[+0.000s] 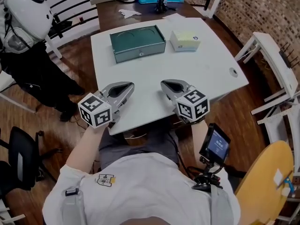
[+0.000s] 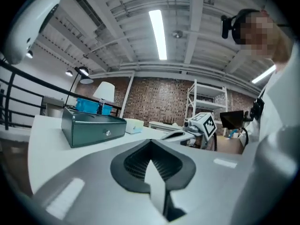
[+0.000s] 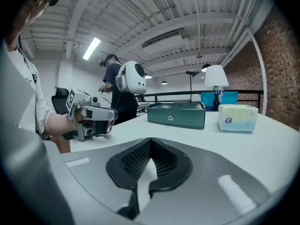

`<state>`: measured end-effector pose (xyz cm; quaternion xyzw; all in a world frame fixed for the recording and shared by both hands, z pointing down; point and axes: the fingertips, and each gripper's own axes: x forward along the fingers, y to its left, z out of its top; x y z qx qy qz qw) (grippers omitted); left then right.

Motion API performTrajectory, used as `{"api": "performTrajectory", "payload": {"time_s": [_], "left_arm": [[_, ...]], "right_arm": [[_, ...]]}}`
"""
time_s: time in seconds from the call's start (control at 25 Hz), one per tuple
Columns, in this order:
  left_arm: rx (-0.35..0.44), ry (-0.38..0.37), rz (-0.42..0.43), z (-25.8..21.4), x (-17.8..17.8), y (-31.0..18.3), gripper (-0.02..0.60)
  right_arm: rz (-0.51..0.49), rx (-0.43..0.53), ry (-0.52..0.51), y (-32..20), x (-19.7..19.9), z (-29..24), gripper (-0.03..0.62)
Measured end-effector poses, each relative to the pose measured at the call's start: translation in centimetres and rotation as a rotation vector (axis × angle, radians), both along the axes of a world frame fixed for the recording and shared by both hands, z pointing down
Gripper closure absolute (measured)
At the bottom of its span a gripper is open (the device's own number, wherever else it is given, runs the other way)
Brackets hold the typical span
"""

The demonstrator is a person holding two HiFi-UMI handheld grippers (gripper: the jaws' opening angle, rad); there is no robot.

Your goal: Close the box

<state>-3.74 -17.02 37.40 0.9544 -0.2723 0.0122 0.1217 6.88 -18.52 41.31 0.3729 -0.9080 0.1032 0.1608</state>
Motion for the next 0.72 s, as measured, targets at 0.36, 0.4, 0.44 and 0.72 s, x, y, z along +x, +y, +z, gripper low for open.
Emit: {"api": "performTrajectory", "payload": {"time_s": [0.36,0.4,0.44,0.72], "left_arm": [[0.088,-0.117,0.030,0.8,1.4,1.0,0.583],[0.087,-0.117,0.032,0.8,1.4,1.0,0.583],[0.087,-0.117,0.034,0.9,1.4,1.1,0.583],[0.087,-0.118,0.034,0.7,1.4,1.2,0.583]], "right_arm": [[0.010,0.009,0.020,0.0,0.0,0.1,0.595],[0.011,0.011,0.024,0.0,0.0,0.1,0.595],[0.011,0.012,0.026,0.1,0.0,0.2,0.595],[0.012,0.018,0.035,0.2,-0.1,0.1,0.595]]}}
